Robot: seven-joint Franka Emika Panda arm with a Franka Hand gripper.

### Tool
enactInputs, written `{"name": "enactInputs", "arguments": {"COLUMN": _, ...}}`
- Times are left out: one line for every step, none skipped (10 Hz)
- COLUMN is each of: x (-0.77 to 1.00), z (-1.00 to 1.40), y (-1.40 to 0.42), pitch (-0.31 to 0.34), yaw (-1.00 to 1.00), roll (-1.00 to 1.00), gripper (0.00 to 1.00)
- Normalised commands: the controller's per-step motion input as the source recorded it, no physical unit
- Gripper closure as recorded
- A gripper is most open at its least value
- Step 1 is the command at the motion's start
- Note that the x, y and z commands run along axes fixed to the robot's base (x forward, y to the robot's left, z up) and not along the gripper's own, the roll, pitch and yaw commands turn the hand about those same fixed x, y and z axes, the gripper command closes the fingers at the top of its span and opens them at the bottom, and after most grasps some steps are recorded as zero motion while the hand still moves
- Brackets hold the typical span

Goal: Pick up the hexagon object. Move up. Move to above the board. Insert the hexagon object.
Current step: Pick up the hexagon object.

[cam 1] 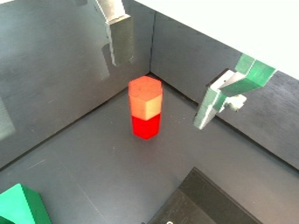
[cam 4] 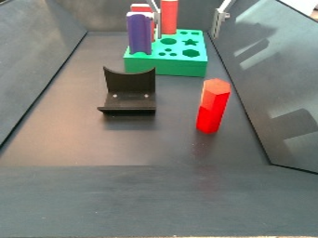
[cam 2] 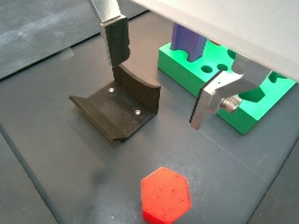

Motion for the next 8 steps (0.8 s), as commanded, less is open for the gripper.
{"name": "enactInputs", "arguments": {"x": -0.1, "z": 0.0, "y": 0.0, "pitch": -0.023, "yaw": 0.0, "roll": 0.0, "gripper": 0.0}}
{"name": "enactInputs", "arguments": {"x": -0.01, "z": -0.03, "y": 0.01, "pitch": 0.0, "yaw": 0.0, "roll": -0.01, "gripper": 0.0}}
{"name": "enactInputs", "arguments": {"x": -0.18, "z": -0.06, "y": 0.03, "pitch": -0.05, "yaw": -0.01, "roll": -0.01, "gripper": 0.0}}
{"name": "enactInputs", "arguments": {"x": -0.21, "z": -0.12, "y": 0.1, "pitch": -0.05, "yaw": 0.0, "roll": -0.03, "gripper": 0.0}}
{"name": "enactInputs", "arguments": {"x": -0.21, "z": -0.18, "y": 0.14, "pitch": -0.039, "yaw": 0.0, "roll": -0.03, "gripper": 0.0}}
{"name": "enactInputs", "arguments": {"x": -0.28, "z": -0.27, "y": 0.17, "pitch": -0.056, "yaw": 0.0, "roll": -0.03, "gripper": 0.0}}
{"name": "enactInputs", "arguments": {"x": -0.43, "z": -0.25, "y": 0.13, "pitch": -0.074, "yaw": -0.02, "roll": 0.0, "gripper": 0.0}}
{"name": "enactInputs", "arguments": {"x": -0.39, "z": -0.19, "y": 0.13, "pitch": -0.071, "yaw": -0.03, "roll": -0.01, "gripper": 0.0}}
